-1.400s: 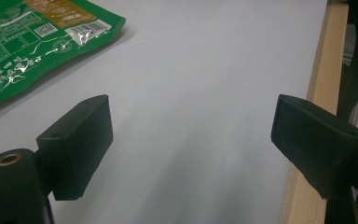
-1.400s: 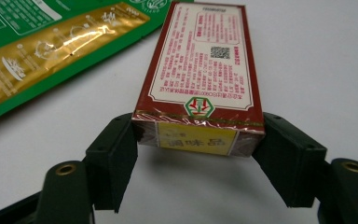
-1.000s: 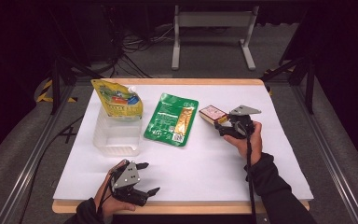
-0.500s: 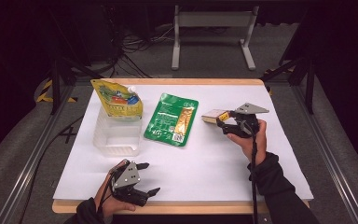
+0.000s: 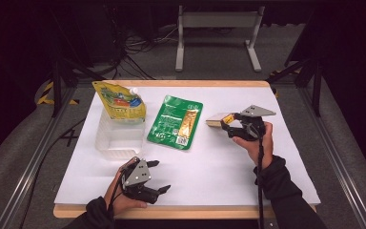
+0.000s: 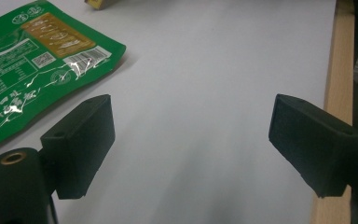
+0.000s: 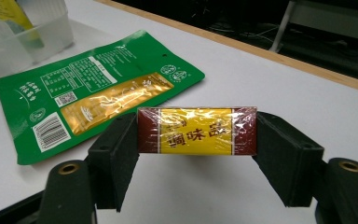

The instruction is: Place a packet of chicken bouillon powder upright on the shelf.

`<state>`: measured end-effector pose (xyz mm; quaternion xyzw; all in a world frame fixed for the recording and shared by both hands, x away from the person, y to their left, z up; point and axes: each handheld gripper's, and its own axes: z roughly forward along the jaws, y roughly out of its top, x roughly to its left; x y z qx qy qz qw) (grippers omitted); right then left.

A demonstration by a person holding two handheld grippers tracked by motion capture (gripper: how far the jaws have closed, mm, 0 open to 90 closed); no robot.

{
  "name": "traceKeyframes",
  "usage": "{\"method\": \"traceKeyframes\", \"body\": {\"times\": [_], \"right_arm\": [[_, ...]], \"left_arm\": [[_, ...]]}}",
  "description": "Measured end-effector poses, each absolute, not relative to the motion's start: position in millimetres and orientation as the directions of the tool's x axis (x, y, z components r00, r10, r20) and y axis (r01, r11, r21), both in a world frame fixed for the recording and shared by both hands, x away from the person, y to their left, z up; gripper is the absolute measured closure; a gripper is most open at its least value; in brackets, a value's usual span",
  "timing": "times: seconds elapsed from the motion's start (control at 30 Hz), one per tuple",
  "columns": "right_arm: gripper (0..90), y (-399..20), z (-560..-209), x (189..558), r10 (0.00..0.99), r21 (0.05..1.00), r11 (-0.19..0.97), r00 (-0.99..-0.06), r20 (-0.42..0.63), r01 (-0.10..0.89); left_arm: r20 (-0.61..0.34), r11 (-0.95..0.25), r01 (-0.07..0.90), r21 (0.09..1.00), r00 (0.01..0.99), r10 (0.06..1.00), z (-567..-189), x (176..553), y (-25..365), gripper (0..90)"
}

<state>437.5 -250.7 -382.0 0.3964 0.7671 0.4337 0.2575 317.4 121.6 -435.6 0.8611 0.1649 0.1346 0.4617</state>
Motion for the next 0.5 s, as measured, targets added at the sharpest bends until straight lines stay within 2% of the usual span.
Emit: {"method": "traceKeyframes", "body": {"times": [0.23,0.5], "right_arm": [[33.5,-251.4,-381.6,437.5,0.817,0.871,0.319,-0.574,-0.054,0.373],[33.7,-250.7,-373.8,437.8,0.798,0.86,0.349,-0.599,-0.065,0.371]], "left_arm": [[0.083,-0.527,0.146,0.837,0.918,0.387,-432.9,328.0,105.8,14.9],[0.059,-0.517,0.164,0.84,0.92,0.387,-432.4,327.8,107.4,15.1]]}}
